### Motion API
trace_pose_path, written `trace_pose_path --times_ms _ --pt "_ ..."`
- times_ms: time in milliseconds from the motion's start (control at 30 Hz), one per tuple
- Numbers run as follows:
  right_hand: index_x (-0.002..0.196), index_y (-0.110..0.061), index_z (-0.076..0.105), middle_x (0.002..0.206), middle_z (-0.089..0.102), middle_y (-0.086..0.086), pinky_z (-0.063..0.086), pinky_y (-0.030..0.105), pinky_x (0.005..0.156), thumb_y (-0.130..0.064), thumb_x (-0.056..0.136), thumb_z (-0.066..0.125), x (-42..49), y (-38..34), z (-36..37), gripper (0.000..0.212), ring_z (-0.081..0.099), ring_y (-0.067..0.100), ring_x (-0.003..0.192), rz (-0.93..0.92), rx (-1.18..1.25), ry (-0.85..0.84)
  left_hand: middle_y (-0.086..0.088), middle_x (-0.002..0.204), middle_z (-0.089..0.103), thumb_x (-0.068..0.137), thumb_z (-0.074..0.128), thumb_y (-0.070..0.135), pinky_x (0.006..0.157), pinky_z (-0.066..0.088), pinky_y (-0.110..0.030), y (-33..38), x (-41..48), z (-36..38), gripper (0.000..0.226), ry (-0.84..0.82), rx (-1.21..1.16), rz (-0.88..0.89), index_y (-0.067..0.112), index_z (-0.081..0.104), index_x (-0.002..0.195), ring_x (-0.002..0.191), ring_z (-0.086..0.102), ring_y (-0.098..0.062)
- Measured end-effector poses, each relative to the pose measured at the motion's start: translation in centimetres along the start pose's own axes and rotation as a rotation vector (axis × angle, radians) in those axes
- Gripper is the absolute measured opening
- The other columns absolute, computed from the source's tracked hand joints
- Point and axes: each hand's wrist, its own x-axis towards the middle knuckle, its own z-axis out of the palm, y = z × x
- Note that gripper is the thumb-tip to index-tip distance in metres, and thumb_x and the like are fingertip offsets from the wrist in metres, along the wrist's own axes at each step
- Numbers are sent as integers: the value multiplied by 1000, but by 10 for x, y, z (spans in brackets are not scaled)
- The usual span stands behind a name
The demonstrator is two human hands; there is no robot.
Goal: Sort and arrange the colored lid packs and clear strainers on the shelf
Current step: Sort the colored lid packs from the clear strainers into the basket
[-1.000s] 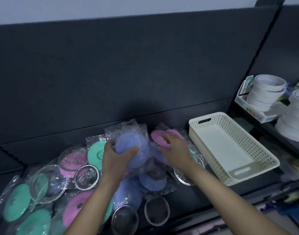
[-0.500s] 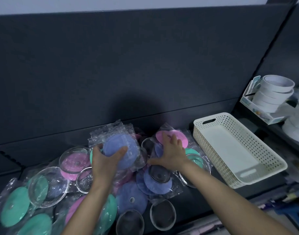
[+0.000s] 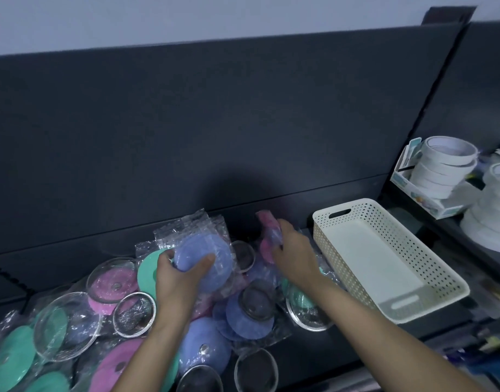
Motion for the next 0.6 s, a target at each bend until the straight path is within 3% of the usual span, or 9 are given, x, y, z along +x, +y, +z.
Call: trace_pose_path --times_ms 200,333,433,533,600 --pt "125 -16 56 98 59 -5 35 12 67 -4 82 56 -4 9 -59 44 53 13 89 79 301 108 -14 92 67 68 83 17 66 57 -56 10 -16 38 42 -52 -22 -19 19 53 98 78 68 -35" --pt "125 -20 56 98 60 -9 37 19 74 -6 83 57 -6 30 -94 44 55 10 91 117 370 145 -7 93 66 71 81 17 61 49 -27 16 -31 72 41 -118 49 62 12 54 102 76 62 -20" --pt "119 -22 59 86 59 -17 38 8 65 -3 82 55 -5 51 -114 42 54 -4 77 117 359 188 -1 98 66 71 81 23 62 48 -16 20 -40 99 44 -171 103 86 17 54 105 79 62 -12" --pt "110 -25 61 78 57 -18 38 4 60 2 79 55 -7 71 -134 42 53 -15 69 86 336 223 0 102 66 70 82 25 75 57 -36 22 -47 127 48 -234 82 54 19 54 108 87 65 -16" --pt "104 -33 57 82 58 -19 38 3 62 3 80 57 -9 85 -146 43 54 -15 72 73 335 245 0 100 65 71 80 22 74 56 -39 24 -50 148 46 -267 84 59 17 53 108 86 65 -18"
